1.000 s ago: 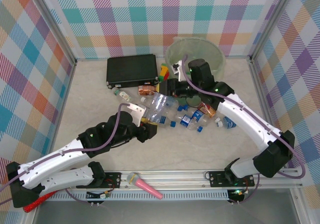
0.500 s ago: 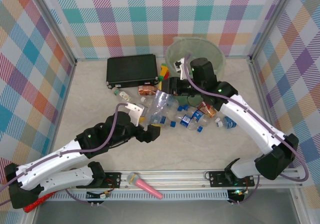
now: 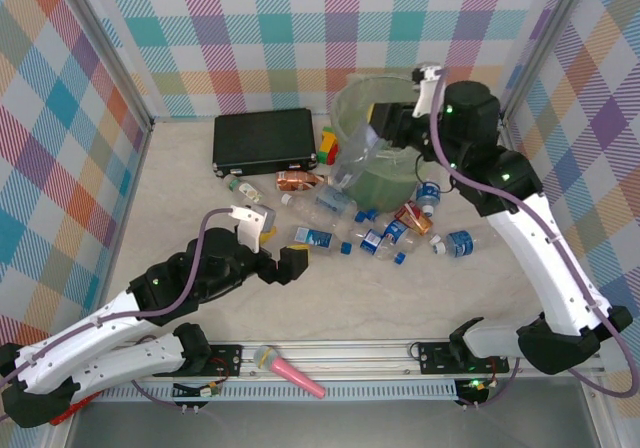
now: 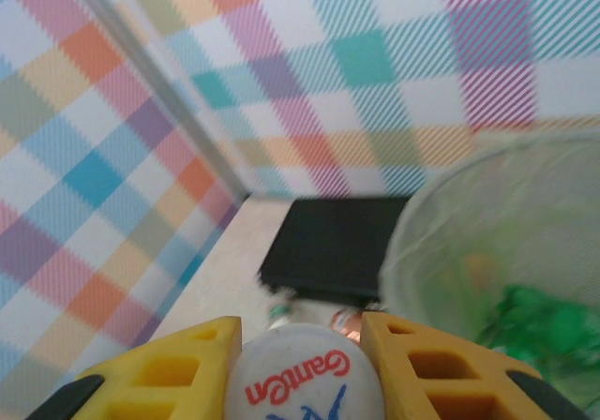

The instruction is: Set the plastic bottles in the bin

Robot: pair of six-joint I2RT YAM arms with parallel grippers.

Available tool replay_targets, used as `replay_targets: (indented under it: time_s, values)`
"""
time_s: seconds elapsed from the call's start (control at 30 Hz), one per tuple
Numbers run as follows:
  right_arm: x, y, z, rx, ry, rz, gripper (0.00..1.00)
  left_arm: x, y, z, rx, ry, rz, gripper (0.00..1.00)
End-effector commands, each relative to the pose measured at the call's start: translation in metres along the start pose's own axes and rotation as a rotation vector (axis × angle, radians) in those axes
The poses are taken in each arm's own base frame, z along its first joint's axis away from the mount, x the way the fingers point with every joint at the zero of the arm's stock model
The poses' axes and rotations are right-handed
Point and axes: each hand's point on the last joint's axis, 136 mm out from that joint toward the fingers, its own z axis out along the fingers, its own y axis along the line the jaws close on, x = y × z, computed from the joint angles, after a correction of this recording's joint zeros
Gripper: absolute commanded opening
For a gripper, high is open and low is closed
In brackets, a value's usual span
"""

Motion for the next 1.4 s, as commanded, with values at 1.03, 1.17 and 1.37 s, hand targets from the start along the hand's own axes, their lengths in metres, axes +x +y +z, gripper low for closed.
replay_targets:
  time_s: [1.03,1.17,1.37]
  values:
    - [0.052,-0.122,0.197,0.300,0.163,-0.180,0.31,0.000,0.017,-0.030,-0.066,-0.017,0.008,1.00]
    - [0.069,-0.116,0.209,0.292,0.198,-0.221,0.31,0.000,0.019,-0.031,-0.074,-0.021,0.013,1.00]
    - [0.070,-0.131,0.207,0.389,0.199,-0.282,0.31,0.002,0.020,-0.032,-0.079,-0.017,0.017,0.99]
